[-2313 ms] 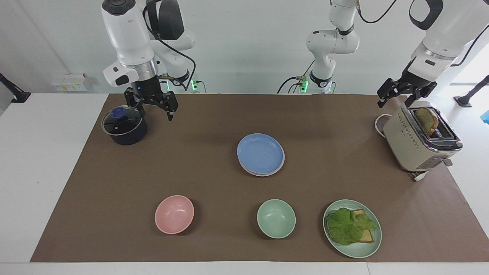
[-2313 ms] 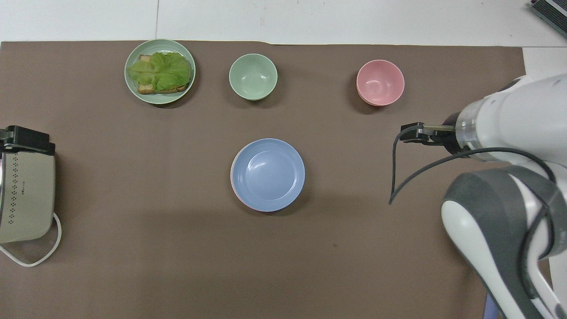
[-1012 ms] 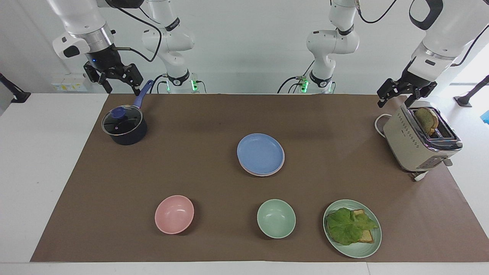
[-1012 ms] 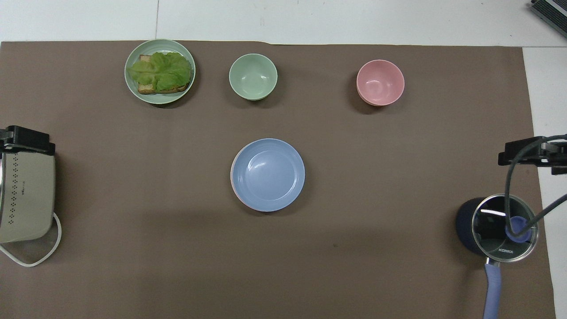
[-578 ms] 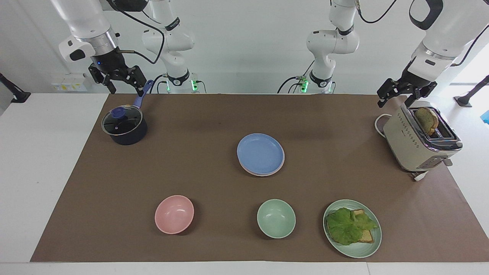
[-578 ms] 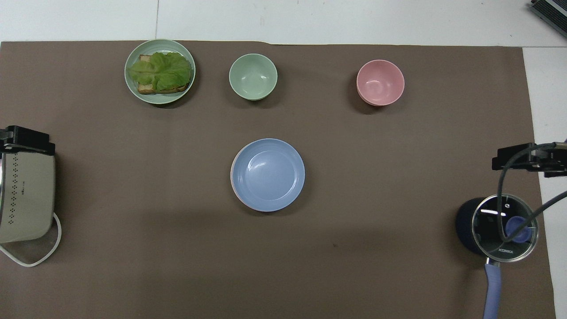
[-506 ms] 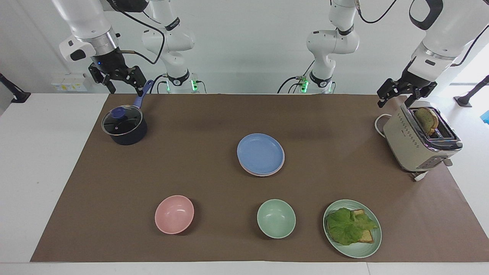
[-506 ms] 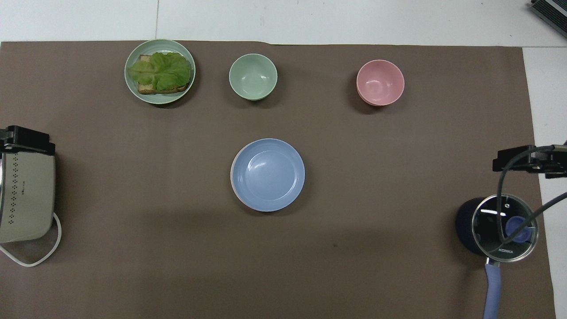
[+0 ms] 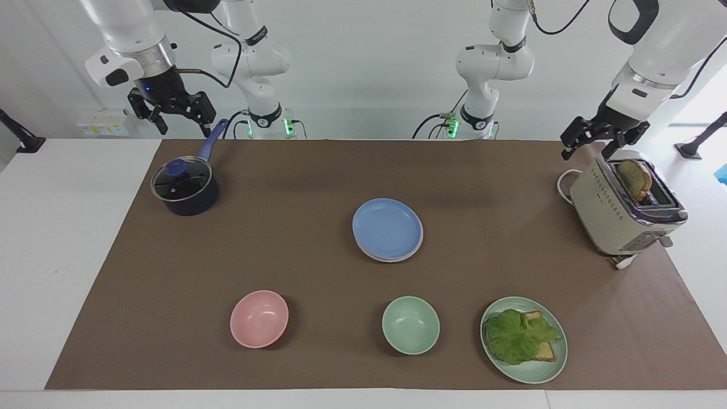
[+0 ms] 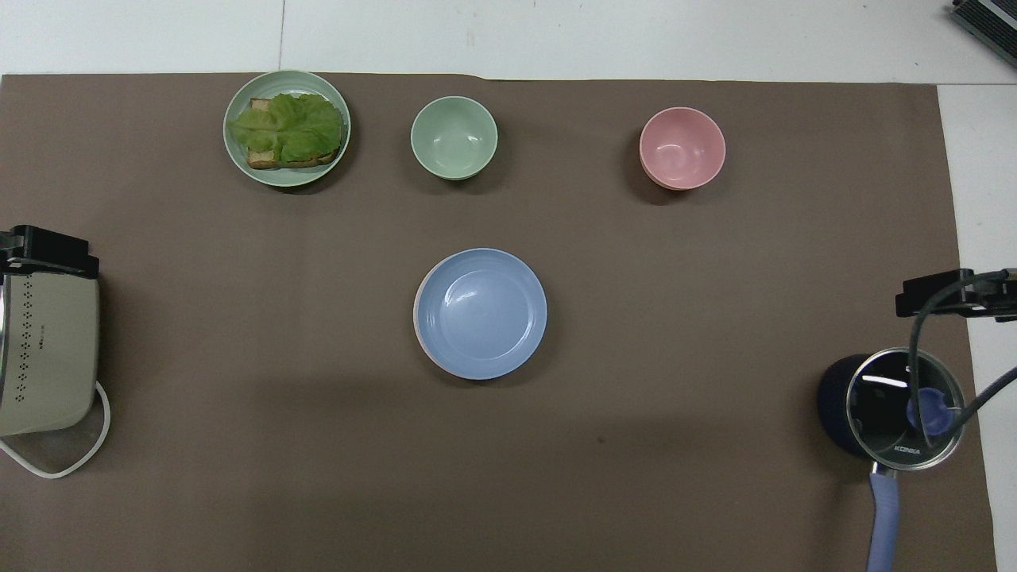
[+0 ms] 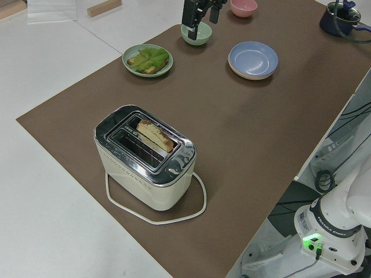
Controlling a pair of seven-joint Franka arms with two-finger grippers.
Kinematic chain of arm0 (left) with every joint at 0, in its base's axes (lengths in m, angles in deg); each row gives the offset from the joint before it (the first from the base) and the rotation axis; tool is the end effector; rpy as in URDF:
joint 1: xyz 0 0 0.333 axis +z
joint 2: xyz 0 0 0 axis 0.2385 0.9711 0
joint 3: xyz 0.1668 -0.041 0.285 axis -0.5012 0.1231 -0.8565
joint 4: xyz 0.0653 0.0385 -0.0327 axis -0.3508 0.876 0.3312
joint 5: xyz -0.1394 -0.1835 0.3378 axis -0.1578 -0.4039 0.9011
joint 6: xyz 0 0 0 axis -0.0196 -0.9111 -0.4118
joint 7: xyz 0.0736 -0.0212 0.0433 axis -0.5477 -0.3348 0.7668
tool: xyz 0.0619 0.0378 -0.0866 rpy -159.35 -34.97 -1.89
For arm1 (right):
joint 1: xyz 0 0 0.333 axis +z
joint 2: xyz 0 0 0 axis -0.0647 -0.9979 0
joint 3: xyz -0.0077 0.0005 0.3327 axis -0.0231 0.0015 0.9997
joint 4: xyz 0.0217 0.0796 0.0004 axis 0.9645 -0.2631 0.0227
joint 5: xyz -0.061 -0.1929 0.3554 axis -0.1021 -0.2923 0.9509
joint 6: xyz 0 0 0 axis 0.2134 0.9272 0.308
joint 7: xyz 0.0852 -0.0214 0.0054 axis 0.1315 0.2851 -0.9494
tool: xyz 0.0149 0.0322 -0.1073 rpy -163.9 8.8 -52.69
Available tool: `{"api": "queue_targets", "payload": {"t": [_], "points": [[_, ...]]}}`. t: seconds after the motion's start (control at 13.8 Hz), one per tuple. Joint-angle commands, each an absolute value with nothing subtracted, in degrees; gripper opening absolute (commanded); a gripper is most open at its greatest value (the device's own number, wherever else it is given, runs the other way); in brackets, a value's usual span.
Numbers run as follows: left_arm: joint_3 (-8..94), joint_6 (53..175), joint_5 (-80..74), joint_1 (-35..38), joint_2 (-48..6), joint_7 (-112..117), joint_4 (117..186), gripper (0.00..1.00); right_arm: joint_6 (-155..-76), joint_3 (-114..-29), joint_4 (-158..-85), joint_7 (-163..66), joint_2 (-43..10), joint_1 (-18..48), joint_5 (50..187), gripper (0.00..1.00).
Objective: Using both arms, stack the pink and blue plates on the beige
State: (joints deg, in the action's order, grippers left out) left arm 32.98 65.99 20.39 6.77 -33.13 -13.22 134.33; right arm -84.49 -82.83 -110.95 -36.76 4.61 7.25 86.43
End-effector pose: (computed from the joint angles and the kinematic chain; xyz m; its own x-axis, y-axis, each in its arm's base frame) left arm 0.5593 -0.0028 0.6364 1.0000 -0.0029 -0.0018 -0.0029 -0.9995 0.0315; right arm 0.5297 -0.0137 0.6591 0.9967 -0.0795 -0.0172 -0.0790 -0.9966 0.0245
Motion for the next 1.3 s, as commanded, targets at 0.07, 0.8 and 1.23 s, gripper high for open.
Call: {"api": "queue_targets", "payload": {"t": [0.07, 0.8, 1.23], "points": [[33.06, 65.78, 20.71, 6.94, -34.32, -13.06, 135.58, 1.0, -87.72, -82.76, -113.77, -38.72, 5.61, 6.7, 86.28, 1.0], [33.06, 65.78, 20.8, 6.85, -34.32, -13.06, 135.58, 1.0, -89.76, -82.76, -115.46, -37.59, 6.49, 6.7, 87.59, 1.0], [33.06, 65.78, 20.8, 6.94, -34.32, -13.06, 135.49, 1.0, -88.79, -82.67, -115.46, -38.03, 6.58, 6.87, 87.78, 1.0]]}}
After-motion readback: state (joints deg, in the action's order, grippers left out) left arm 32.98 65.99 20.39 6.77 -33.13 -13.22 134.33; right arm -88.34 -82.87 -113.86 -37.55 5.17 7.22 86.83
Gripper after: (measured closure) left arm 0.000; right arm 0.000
